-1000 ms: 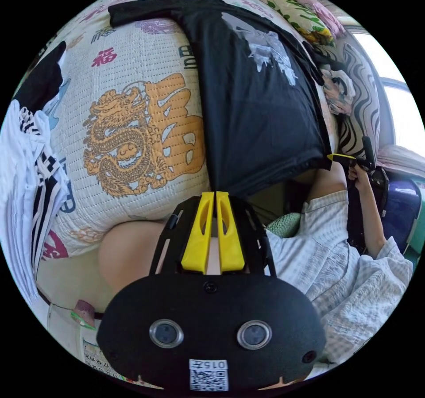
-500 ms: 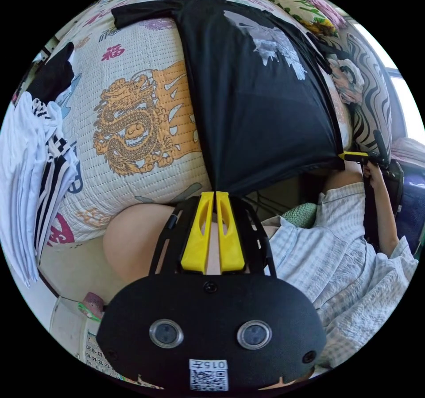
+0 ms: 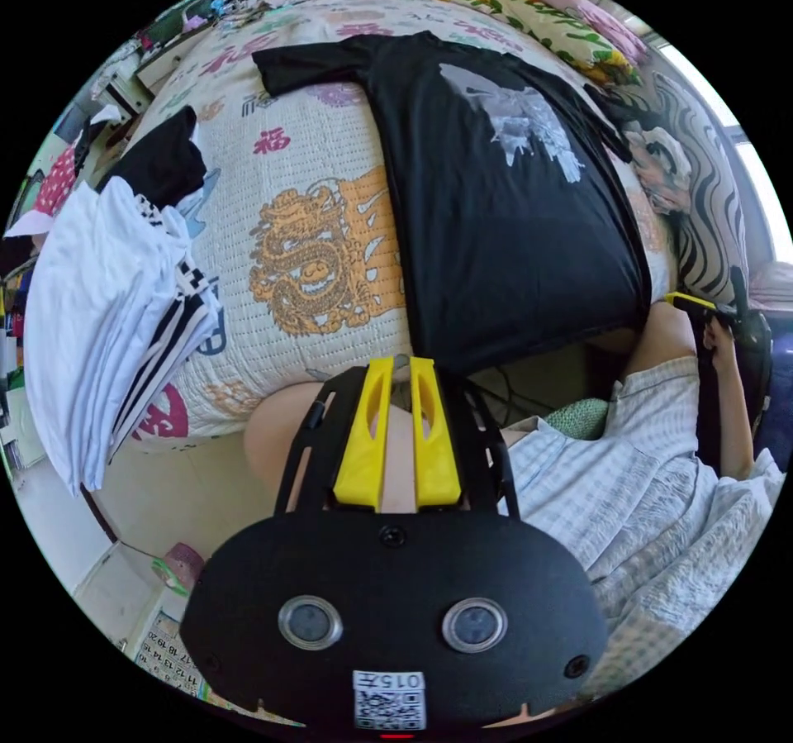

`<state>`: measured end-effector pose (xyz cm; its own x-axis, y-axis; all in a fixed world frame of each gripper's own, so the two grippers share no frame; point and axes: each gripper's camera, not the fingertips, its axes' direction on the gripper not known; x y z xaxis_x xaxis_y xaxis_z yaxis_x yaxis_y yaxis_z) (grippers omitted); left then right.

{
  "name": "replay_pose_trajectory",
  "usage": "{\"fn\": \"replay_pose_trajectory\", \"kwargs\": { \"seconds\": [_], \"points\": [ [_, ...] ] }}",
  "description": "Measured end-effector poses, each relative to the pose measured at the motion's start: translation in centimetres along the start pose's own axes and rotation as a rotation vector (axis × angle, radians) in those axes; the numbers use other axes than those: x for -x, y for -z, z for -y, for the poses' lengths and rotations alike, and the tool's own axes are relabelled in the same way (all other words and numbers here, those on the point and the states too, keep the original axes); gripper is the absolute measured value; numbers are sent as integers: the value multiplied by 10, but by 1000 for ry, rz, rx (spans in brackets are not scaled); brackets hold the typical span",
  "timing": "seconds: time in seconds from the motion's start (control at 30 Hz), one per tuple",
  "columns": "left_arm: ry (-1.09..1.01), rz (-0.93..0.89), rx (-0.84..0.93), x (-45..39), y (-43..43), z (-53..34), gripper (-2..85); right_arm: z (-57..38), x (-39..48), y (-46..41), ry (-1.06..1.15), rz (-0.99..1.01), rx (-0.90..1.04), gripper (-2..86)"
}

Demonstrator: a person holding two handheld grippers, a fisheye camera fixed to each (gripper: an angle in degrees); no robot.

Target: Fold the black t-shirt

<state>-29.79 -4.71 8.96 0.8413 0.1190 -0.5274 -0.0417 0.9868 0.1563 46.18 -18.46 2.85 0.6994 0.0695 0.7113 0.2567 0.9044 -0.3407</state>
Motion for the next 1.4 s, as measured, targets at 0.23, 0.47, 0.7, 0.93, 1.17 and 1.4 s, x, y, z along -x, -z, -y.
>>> {"fn": "replay_pose_trajectory", "kwargs": {
  "seconds": [0.23, 0.47, 0.7, 0.93, 1.17, 1.4],
  "points": [
    [-86, 104, -165, -77, -17, 17, 2, -17, 68, 29, 82, -181, -259, -9],
    [-61, 91, -55, -83, -81, 35, 56, -37, 63, 25, 15, -339, -294, 3],
    [-8, -77, 135, -84, -167, 80, 92, -6, 21, -1, -38, -49, 33, 50],
    [-76, 75, 165, -132, -229, 116, 84, 1, 20, -6, -8, -84, 99, 45],
    [-90, 95, 168, -162, -288, 150, 84, -3, 48, -9, 135, -397, 111, 37],
    [-37, 55, 191, -177, -339, 179, 52, -11, 26, 10, 132, -363, 98, 3]
  ]
}}
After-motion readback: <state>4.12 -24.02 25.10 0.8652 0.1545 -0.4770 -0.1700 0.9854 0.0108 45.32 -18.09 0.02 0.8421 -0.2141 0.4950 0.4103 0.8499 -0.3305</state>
